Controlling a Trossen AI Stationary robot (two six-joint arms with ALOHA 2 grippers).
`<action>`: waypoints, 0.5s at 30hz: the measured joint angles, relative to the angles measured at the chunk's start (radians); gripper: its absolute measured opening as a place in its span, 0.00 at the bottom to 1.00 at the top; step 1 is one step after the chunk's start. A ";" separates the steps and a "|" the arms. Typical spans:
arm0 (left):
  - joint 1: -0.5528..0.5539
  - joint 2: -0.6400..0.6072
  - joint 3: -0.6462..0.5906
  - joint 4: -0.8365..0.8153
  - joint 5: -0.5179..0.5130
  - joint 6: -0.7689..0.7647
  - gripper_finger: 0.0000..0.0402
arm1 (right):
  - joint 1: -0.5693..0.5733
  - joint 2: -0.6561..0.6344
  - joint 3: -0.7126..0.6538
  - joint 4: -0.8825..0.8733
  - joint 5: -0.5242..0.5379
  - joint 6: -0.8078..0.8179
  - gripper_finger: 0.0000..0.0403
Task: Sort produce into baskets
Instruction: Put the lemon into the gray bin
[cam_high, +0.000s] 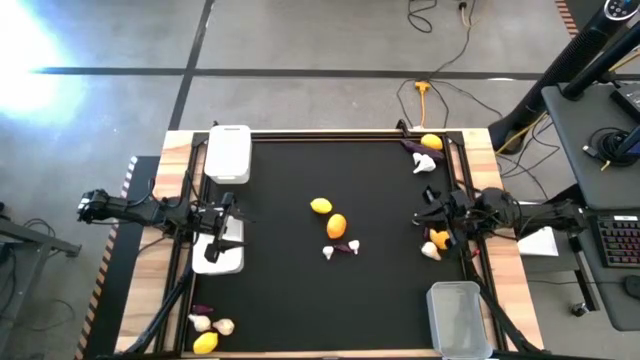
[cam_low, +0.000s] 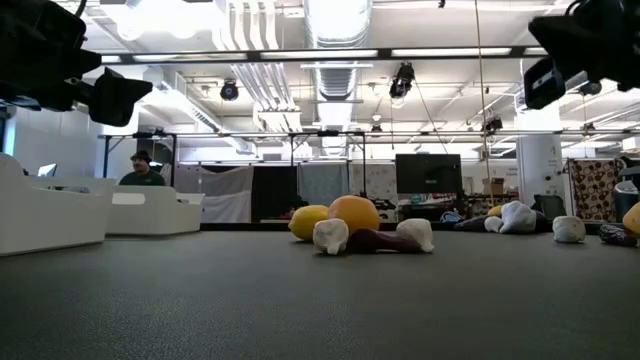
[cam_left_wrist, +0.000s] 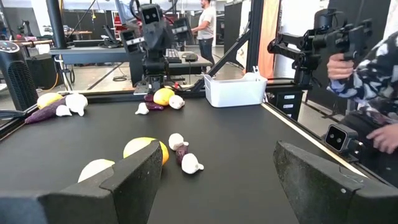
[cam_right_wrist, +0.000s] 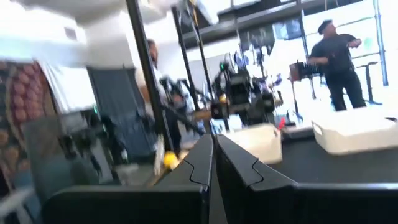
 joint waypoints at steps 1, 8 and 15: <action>0.000 0.000 0.000 0.000 0.000 0.000 0.72 | 0.001 0.021 0.000 0.040 0.000 0.004 0.03; 0.000 0.000 0.000 0.000 0.000 0.000 0.72 | 0.041 0.319 0.001 0.262 0.123 0.006 0.03; 0.000 0.000 0.000 0.000 0.000 0.000 0.72 | 0.082 0.680 0.097 0.273 0.113 -0.014 0.03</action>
